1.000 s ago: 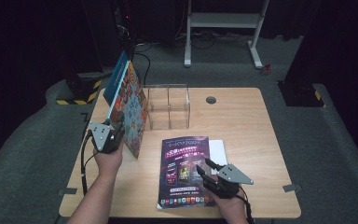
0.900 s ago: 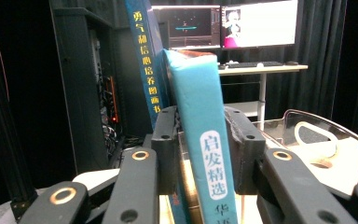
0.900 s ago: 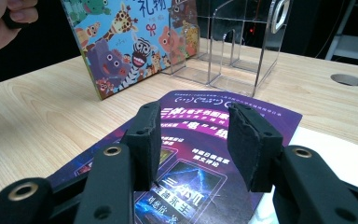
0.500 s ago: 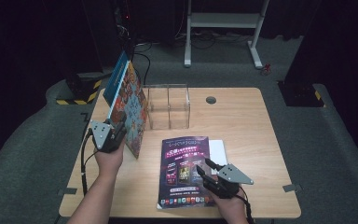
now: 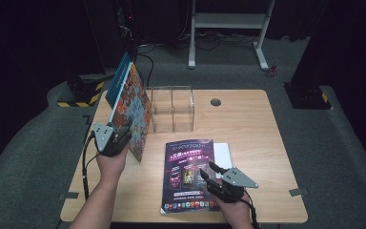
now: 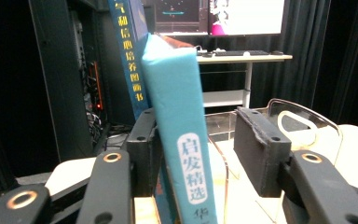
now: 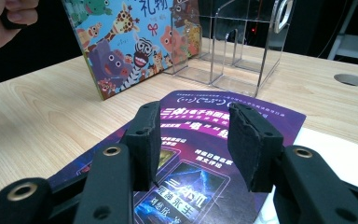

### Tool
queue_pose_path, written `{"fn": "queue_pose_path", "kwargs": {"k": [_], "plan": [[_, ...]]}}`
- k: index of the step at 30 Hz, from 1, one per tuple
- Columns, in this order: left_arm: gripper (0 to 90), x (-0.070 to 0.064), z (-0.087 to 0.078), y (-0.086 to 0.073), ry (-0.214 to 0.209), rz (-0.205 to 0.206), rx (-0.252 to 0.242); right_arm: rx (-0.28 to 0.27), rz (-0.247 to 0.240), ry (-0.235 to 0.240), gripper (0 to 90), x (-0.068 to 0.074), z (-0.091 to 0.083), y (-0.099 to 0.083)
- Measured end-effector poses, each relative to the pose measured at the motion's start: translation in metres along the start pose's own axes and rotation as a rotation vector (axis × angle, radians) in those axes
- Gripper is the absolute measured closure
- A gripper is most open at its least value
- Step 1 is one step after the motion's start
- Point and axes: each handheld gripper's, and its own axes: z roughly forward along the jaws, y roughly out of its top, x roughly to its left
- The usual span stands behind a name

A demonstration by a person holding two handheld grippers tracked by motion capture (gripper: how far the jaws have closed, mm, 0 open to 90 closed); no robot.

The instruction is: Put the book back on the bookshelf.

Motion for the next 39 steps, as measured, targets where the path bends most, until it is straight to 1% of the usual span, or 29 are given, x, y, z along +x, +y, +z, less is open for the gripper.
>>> {"fn": "queue_pose_path", "kwargs": {"k": [10,13,15,22,29,33,35,39], "plan": [[45.0,0.004,-0.004,-0.001,-0.022,0.005,0.035,0.006,0.001,0.003,54.2,0.001,0.002,-0.001],[43.0,0.005,-0.005,-0.003,-0.024,-0.006,0.040,0.008,-0.003,0.006,54.1,0.001,0.002,-0.001],[42.0,0.006,-0.007,-0.004,-0.028,-0.007,0.046,0.010,-0.003,0.006,54.1,0.001,0.002,-0.001],[39.6,0.007,-0.013,-0.009,-0.045,-0.007,0.066,0.012,-0.006,0.005,54.1,0.001,0.002,-0.002],[38.9,0.012,-0.018,-0.014,-0.054,-0.022,0.087,0.015,-0.007,0.007,54.1,0.001,0.003,-0.002],[38.8,0.012,-0.020,-0.018,-0.064,-0.016,0.094,0.014,-0.012,0.010,54.1,0.001,0.003,-0.002],[38.8,0.013,-0.022,-0.021,-0.067,-0.002,0.100,0.014,-0.012,0.009,54.1,0.001,0.003,-0.002],[38.8,0.012,-0.024,-0.027,-0.074,0.009,0.115,0.015,-0.012,0.010,54.0,0.001,0.003,-0.002]]}}
